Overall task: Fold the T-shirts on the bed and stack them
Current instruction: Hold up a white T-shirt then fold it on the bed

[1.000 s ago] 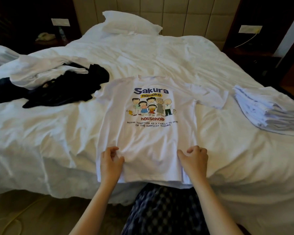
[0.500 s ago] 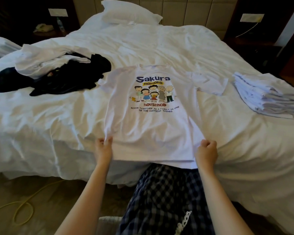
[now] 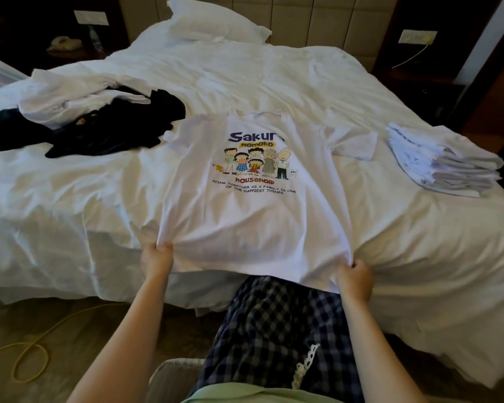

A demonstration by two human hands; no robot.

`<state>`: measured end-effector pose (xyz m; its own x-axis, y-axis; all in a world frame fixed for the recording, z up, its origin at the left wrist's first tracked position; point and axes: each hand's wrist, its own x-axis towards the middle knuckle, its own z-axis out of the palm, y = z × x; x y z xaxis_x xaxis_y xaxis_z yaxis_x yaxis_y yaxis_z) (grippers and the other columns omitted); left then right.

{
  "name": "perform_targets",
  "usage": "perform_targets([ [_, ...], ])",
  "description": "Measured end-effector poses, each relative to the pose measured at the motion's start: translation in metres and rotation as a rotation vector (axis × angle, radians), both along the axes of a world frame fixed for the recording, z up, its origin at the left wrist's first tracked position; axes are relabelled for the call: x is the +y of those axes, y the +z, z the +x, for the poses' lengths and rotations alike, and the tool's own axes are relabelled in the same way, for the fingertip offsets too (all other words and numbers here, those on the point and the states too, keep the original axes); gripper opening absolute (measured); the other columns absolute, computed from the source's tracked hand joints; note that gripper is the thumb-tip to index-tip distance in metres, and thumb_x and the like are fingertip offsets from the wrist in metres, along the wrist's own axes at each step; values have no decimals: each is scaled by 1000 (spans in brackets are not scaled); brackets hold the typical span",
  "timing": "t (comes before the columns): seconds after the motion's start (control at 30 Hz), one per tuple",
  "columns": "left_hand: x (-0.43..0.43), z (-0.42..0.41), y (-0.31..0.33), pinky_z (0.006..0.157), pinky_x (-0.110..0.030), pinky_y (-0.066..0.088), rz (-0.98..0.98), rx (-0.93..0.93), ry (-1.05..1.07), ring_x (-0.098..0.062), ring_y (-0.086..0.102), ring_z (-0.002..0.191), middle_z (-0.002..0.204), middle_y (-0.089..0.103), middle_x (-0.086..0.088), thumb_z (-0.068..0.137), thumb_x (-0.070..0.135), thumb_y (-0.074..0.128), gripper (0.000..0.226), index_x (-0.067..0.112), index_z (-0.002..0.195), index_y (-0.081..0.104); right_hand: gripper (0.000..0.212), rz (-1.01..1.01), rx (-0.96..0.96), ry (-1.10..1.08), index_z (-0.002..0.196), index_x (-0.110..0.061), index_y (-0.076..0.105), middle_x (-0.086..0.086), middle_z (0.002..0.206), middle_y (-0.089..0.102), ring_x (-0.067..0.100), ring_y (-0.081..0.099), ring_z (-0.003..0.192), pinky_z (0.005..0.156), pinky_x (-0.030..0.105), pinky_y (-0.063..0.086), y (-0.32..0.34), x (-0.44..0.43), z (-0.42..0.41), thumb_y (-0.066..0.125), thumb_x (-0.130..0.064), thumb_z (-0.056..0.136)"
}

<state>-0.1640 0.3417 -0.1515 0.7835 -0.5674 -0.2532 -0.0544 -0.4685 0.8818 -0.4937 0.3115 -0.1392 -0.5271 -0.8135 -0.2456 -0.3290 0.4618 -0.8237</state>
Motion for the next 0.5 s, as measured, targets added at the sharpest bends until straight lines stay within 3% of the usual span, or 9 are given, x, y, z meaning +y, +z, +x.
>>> perform_targets([
  [0.07,1,-1,0,97,-43,40,8,25,-6,-39,47,120,132,48,-23,91,22,58,49,-1,132,43,39,26,-96,-14,115,3,49,19,104,59,39,58,97,72,40,43,2,2,2,60,-18,84],
  [0.17,6,-7,-3,95,-43,41,15,167,49,-38,49,117,133,44,-22,86,24,67,64,-1,134,35,43,29,-77,7,115,2,47,20,110,58,39,58,97,69,38,42,-1,8,6,65,-8,77],
  [0.23,10,-12,-8,79,-39,48,-15,376,111,-30,57,90,109,55,-17,87,23,66,60,-3,132,37,39,-4,-70,-16,113,3,49,21,110,59,36,57,91,68,36,40,-3,10,7,62,-3,77],
  [0.3,13,-17,-13,65,-29,46,-55,524,190,-19,52,70,86,53,-10,90,21,61,50,-2,130,42,36,-42,-94,-51,112,4,51,22,111,60,33,55,88,68,36,40,-3,11,7,59,0,77],
  [0.37,14,-19,-14,71,-29,47,-170,580,265,-19,55,80,98,52,-9,95,21,54,45,2,134,41,36,-120,-138,-133,113,4,54,21,112,60,33,55,90,71,37,43,-1,12,9,56,3,77],
  [0.43,15,-17,-10,85,-33,47,-307,603,373,-24,54,105,117,50,-9,98,24,47,44,7,138,38,40,-251,-153,-258,115,1,55,19,115,60,35,57,97,79,40,45,3,14,10,51,9,76],
  [0.5,14,-13,-7,92,-35,48,-317,520,477,-27,53,116,129,50,-9,98,28,47,44,9,137,40,45,-341,-80,-322,113,-4,55,16,115,59,36,56,102,77,39,42,7,14,11,47,12,72],
])
